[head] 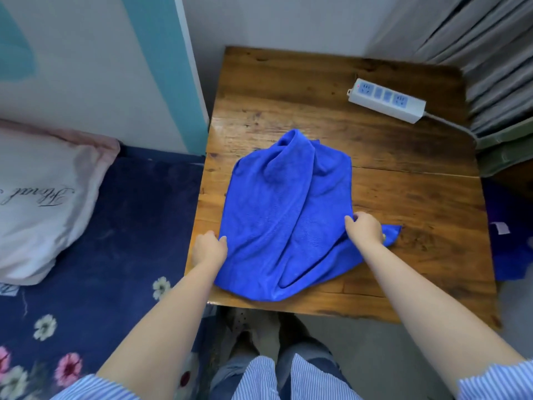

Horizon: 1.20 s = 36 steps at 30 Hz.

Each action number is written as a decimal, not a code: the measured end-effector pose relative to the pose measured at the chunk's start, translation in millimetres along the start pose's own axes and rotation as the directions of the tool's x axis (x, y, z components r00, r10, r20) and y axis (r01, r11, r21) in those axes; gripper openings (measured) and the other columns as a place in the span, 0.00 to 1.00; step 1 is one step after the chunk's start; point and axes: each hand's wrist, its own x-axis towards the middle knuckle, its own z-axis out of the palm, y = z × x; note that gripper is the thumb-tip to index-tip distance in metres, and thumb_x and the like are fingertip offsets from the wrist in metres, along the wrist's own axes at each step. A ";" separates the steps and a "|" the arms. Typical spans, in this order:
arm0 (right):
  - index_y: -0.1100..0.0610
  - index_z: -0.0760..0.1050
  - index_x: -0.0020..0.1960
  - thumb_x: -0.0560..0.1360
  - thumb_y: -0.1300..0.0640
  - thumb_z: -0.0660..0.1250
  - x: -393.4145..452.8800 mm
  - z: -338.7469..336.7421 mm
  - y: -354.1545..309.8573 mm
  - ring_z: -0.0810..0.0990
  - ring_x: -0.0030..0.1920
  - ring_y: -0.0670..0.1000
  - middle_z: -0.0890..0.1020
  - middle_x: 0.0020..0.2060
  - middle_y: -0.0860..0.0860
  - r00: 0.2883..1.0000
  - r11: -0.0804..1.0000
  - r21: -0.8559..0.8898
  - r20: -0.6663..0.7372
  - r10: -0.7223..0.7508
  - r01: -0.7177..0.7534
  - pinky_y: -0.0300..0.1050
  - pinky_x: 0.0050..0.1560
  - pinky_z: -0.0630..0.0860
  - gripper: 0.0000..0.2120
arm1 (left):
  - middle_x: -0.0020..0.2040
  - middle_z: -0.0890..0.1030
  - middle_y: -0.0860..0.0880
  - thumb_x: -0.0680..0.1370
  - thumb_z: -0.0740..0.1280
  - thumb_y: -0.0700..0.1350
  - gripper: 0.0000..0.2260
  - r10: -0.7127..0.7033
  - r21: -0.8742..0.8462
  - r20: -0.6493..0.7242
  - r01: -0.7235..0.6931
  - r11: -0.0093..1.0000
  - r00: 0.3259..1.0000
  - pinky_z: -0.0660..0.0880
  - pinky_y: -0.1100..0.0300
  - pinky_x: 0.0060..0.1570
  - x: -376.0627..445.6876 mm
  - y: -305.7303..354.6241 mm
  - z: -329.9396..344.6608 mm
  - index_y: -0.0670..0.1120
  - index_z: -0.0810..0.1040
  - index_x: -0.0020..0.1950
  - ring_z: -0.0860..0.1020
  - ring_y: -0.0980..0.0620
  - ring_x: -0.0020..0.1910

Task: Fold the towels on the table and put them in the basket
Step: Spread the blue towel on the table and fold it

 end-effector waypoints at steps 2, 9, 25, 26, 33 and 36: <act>0.58 0.75 0.61 0.77 0.53 0.61 6.0 0.9 0.8 0.71 0.64 0.60 0.77 0.62 0.57 0.998 0.999 0.045 0.051 0.026 -0.028 0.53 0.65 0.65 0.16 | 0.61 0.75 0.41 0.80 0.58 0.47 0.15 -0.040 -0.089 0.002 0.040 0.995 0.999 0.71 0.54 0.51 3.7 2.1 3.4 0.39 0.72 0.63 0.74 0.41 0.59; 0.59 0.81 0.48 0.74 0.59 0.64 7.9 -16.7 1.6 0.77 0.56 0.60 0.83 0.49 0.58 0.994 0.985 0.139 0.035 -0.103 0.098 0.53 0.61 0.70 0.08 | 0.47 0.77 0.44 0.79 0.60 0.41 0.09 0.003 -0.256 -0.040 -0.013 0.967 0.999 0.67 0.56 0.44 -4.7 12.9 4.0 0.39 0.78 0.49 0.72 0.46 0.46; 0.65 0.77 0.44 0.76 0.61 0.57 21.2 -267.1 -132.1 0.76 0.51 0.63 0.80 0.50 0.65 0.646 0.805 -0.033 -0.579 -0.498 0.592 0.51 0.46 0.69 0.11 | 0.35 0.70 0.55 0.79 0.60 0.38 0.03 0.129 -0.703 -0.630 -0.633 0.326 0.766 0.67 0.79 0.30 -47.0 205.3 -188.4 0.43 0.71 0.46 0.67 0.62 0.33; 0.65 0.77 0.45 0.76 0.61 0.57 19.8 -285.1 -138.8 0.76 0.51 0.64 0.80 0.50 0.65 0.624 0.804 -0.027 -0.614 -0.483 0.595 0.51 0.44 0.69 0.12 | 0.35 0.70 0.56 0.79 0.60 0.39 0.03 0.120 -0.689 -0.656 -0.656 0.308 0.745 0.67 0.79 0.29 -52.4 214.8 -202.5 0.44 0.70 0.46 0.67 0.62 0.33; 0.64 0.77 0.55 0.77 0.62 0.56 -1.0 -357.2 -148.3 0.75 0.57 0.62 0.79 0.55 0.64 0.513 0.726 0.089 -0.765 -0.388 0.682 0.50 0.52 0.70 0.14 | 0.33 0.69 0.56 0.79 0.60 0.40 0.09 0.060 -0.597 -0.767 -0.745 0.297 0.639 0.65 0.73 0.32 -74.5 234.4 -272.4 0.47 0.70 0.38 0.66 0.61 0.31; 0.66 0.76 0.56 0.76 0.63 0.57 -7.4 -341.2 -130.3 0.75 0.57 0.62 0.79 0.56 0.64 0.541 0.708 0.148 -0.756 -0.370 0.691 0.48 0.54 0.70 0.14 | 0.32 0.68 0.52 0.77 0.60 0.38 0.14 0.071 -0.639 -0.722 -0.702 0.313 0.689 0.65 0.63 0.33 -71.4 216.1 -265.9 0.49 0.67 0.32 0.65 0.56 0.30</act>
